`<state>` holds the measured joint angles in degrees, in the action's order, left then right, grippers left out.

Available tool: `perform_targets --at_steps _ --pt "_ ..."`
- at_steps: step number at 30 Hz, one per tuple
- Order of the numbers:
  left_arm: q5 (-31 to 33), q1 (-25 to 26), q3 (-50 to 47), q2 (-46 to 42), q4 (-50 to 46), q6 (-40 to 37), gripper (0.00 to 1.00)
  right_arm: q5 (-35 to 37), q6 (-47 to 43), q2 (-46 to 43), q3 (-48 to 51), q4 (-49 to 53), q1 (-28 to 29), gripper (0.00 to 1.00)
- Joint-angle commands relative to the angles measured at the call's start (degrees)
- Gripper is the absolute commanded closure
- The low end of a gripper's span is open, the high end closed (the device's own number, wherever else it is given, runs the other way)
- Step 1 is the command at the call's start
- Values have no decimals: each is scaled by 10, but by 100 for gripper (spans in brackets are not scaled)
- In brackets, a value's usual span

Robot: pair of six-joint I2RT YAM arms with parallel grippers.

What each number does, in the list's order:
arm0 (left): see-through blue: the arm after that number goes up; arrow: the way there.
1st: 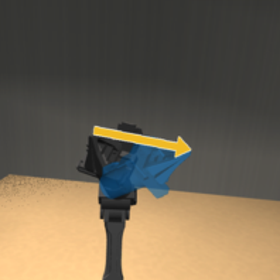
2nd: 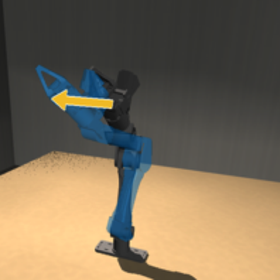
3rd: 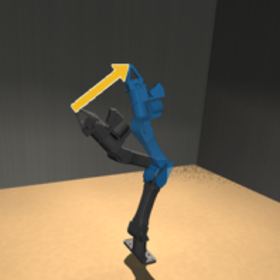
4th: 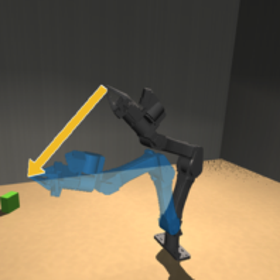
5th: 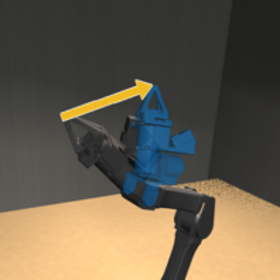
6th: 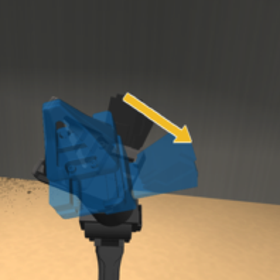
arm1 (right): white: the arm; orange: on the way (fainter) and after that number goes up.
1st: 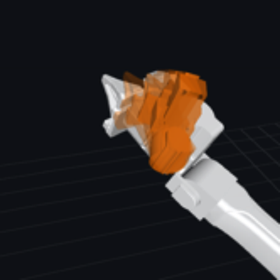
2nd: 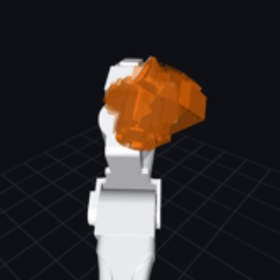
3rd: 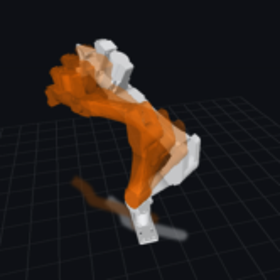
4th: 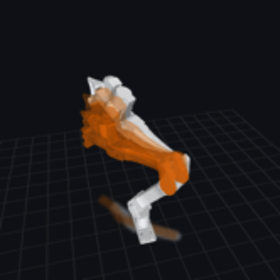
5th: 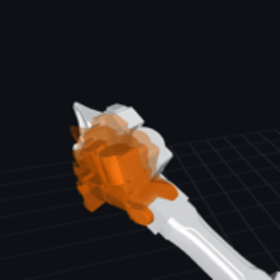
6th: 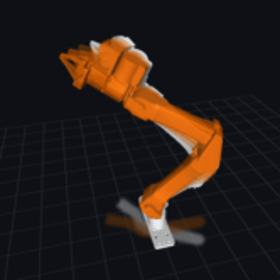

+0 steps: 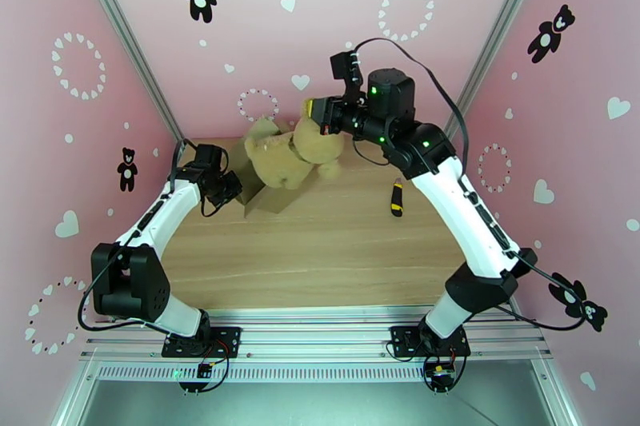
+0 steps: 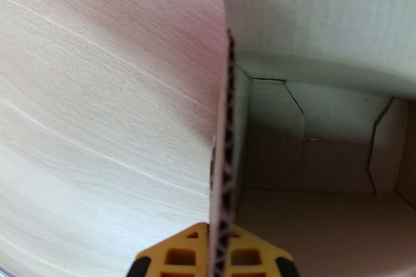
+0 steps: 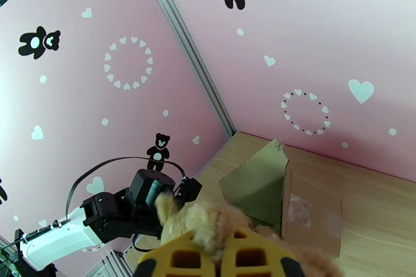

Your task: Unpack the express box

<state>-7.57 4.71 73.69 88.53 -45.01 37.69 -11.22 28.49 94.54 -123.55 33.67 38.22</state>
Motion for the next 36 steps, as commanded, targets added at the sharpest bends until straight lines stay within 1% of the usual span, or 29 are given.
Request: perform_targets --at_steps 1,11,16,27,33,34,35,36 --pt "40 8 35 6 -26 -15 100 8 -1 -41 19 -29 -7 100" --pt "83 18 76 13 -53 -30 100 48 -17 -119 84 -5 -13 100" --pt "93 20 84 17 -55 -30 100 69 -23 -150 113 17 -15 100" --pt "94 29 84 28 -23 -42 100 138 -32 -196 200 66 -15 100" --pt "73 30 96 37 -7 -41 100 178 -48 -221 293 64 -15 100" --pt "68 30 96 39 -4 -39 99 178 -51 -225 307 62 -15 100" --pt "64 30 98 40 -2 -37 93 178 -53 -228 321 59 -15 100" --pt "61 29 101 40 0 -34 78 177 -54 -232 336 55 -14 100"
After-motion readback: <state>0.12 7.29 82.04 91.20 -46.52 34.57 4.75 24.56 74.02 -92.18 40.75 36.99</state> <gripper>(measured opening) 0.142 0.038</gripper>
